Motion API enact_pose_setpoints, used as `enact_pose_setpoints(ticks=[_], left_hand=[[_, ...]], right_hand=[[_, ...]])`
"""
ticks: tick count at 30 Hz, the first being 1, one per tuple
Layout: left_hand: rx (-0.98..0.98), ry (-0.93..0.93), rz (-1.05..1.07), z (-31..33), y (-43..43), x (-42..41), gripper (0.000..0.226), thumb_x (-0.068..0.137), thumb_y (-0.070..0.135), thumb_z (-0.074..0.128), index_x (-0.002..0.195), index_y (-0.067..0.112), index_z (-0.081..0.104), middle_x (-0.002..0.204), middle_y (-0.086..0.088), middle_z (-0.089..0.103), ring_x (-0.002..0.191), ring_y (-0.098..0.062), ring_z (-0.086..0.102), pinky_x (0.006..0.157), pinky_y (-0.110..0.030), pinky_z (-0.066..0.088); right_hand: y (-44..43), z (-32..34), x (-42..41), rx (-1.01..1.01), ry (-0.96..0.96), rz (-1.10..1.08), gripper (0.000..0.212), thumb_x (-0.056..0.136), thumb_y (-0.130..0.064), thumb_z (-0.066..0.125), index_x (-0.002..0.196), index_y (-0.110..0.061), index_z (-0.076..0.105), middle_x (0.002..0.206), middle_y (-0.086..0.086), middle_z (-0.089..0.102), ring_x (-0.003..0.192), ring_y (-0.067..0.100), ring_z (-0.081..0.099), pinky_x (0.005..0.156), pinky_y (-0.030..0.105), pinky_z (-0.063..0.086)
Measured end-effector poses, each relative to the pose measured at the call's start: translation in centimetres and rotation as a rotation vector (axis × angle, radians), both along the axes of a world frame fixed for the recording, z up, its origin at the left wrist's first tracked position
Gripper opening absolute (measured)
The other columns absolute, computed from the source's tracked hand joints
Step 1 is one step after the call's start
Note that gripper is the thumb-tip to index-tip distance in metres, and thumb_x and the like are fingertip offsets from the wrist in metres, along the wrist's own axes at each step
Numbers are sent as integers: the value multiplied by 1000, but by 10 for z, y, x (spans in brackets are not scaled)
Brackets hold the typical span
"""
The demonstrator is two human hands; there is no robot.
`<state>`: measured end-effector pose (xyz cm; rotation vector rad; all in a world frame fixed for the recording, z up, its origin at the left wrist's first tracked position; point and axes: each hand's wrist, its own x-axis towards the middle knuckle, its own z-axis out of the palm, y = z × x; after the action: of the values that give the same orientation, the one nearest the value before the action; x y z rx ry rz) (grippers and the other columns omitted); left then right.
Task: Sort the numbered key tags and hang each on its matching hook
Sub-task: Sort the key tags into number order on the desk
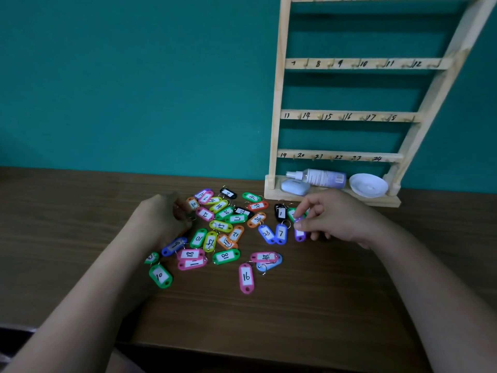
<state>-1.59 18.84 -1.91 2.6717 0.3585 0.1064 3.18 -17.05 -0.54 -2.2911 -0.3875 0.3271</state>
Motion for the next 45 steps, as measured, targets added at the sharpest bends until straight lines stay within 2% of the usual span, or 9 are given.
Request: enact_pose_setpoints(ticks=[9, 14, 18, 21, 26, 34, 37, 42, 45], left_hand=[[-39, -70, 25, 4, -2, -4, 18, 81, 29, 82, 89, 34, 67, 87, 12, 70, 85, -11, 65, 61, -27, 45], [-198, -219, 42, 11, -6, -15, 16, 84, 24, 81, 91, 32, 69, 85, 11, 74, 75, -9, 70, 57, -27, 49], [-462, -341, -33, 20, -29, -25, 18, 88, 26, 84, 95, 29, 68, 86, 12, 76, 72, -4, 72, 65, -25, 48], [-734, -282, -91, 22, -54, -32, 19, 91, 23, 84, 101, 25, 69, 91, 4, 77, 72, -5, 70, 61, -19, 49], [-991, -185, -155, 15, -85, -39, 24, 90, 13, 83, 108, 15, 68, 103, -16, 76, 88, -15, 72, 83, -30, 52], [-1004, -200, -194, 5, -103, -41, 20, 91, 14, 83, 103, 14, 67, 92, -10, 76, 83, -16, 70, 77, -31, 50], [-980, -212, -223, 3, -104, -40, 18, 91, 14, 82, 101, 16, 68, 91, -6, 76, 84, -14, 71, 78, -29, 51], [-576, -332, -252, 6, -84, -36, 12, 93, 28, 80, 89, 27, 69, 85, 10, 72, 85, -10, 69, 81, -32, 54], [-521, -345, -230, 7, -62, -35, 10, 94, 33, 79, 88, 32, 70, 87, 10, 73, 85, -11, 70, 84, -41, 57]], right_hand=[[2, -2, 0, -99, -34, 3, 20, 85, -30, 91, 99, -26, 76, 81, -1, 79, 68, 11, 70, 79, 42, 60], [1, -2, 1, -81, -159, -56, 10, 97, -38, 78, 95, -29, 74, 76, -9, 79, 62, 4, 68, 73, 38, 58], [16, -2, -7, 66, -294, 4, 5, 100, -37, 73, 96, -34, 75, 82, -13, 78, 73, 2, 71, 78, 41, 60], [32, -9, -17, 190, -265, 125, 9, 97, -39, 77, 106, -38, 76, 92, -12, 77, 86, 8, 73, 86, 47, 62], [48, -21, -27, 340, -220, 203, 24, 95, -34, 82, 117, -38, 73, 101, -9, 78, 95, 12, 75, 90, 42, 63], [47, -23, -26, 396, -223, 212, 15, 96, -15, 81, 108, -22, 77, 97, -2, 79, 93, 13, 77, 86, 28, 62], [43, -17, -24, 393, -182, 203, 11, 96, -12, 79, 105, -18, 77, 95, 2, 80, 89, 19, 79, 84, 30, 63], [20, 0, -11, 272, -248, -7, 7, 94, -19, 82, 96, -23, 77, 83, -2, 80, 71, 13, 76, 68, 26, 56], [9, 3, -5, 169, -176, -72, 7, 93, -19, 83, 93, -20, 76, 80, -1, 80, 63, 10, 72, 58, 24, 49]])
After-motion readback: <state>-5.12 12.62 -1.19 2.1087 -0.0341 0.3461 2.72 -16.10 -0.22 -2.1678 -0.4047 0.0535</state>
